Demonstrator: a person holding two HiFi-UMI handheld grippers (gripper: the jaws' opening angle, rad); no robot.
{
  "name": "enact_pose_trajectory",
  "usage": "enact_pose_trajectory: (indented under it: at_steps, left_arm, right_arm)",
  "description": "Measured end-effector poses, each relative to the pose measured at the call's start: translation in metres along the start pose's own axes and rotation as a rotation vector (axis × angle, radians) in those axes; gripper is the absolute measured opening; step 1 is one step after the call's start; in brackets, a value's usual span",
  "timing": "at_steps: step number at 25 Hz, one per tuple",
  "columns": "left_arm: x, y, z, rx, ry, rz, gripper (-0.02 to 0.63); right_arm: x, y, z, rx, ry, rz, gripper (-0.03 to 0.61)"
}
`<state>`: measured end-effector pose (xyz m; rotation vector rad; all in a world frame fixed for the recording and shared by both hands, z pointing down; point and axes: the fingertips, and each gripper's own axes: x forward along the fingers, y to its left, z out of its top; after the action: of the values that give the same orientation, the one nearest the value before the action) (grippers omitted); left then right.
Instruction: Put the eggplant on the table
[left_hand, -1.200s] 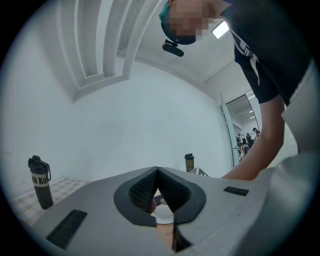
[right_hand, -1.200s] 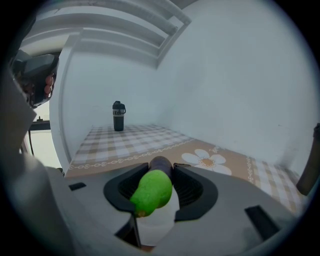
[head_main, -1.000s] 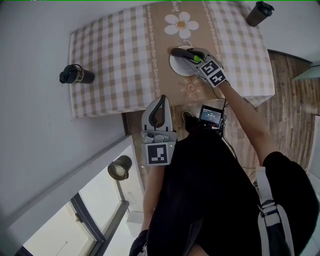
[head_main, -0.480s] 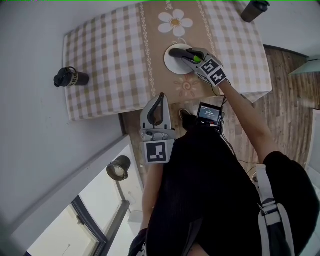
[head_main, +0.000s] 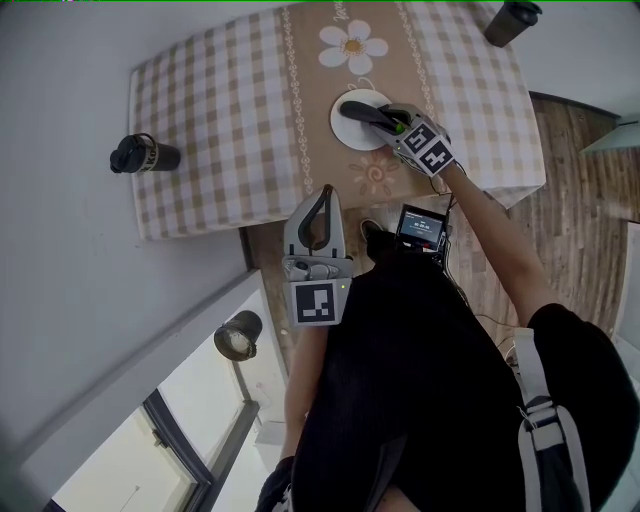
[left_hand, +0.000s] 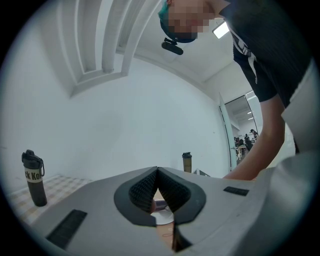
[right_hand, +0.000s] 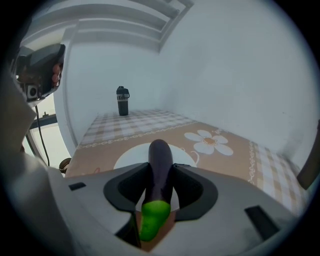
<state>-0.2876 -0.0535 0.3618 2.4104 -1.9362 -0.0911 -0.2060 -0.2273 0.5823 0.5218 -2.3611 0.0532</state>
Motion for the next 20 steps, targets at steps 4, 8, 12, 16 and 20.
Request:
enact_pose_trajectory:
  at_steps: [4, 8, 12, 16, 20]
  left_arm:
    - [0.006, -0.007, -0.009, 0.023, 0.017, 0.009, -0.011]
    - [0.013, -0.023, -0.046, 0.072, 0.026, 0.017, -0.009]
    - [0.015, -0.023, -0.051, 0.089, 0.034, 0.02, -0.011]
    - [0.015, -0.021, -0.053, 0.087, 0.04, 0.025, -0.01]
    - [0.019, -0.02, -0.05, 0.08, 0.033, 0.018, -0.011]
  right_arm:
    - [0.009, -0.004, -0.011, -0.014, 0.01, 0.015, 0.164]
    - [0.036, -0.006, -0.038, -0.012, -0.031, 0.028, 0.164]
    - [0.047, -0.007, -0.045, -0.022, -0.019, 0.03, 0.164]
    - [0.046, -0.006, -0.041, -0.011, -0.038, 0.041, 0.166]
    - [0.046, -0.003, -0.04, 0.019, -0.039, 0.061, 0.173]
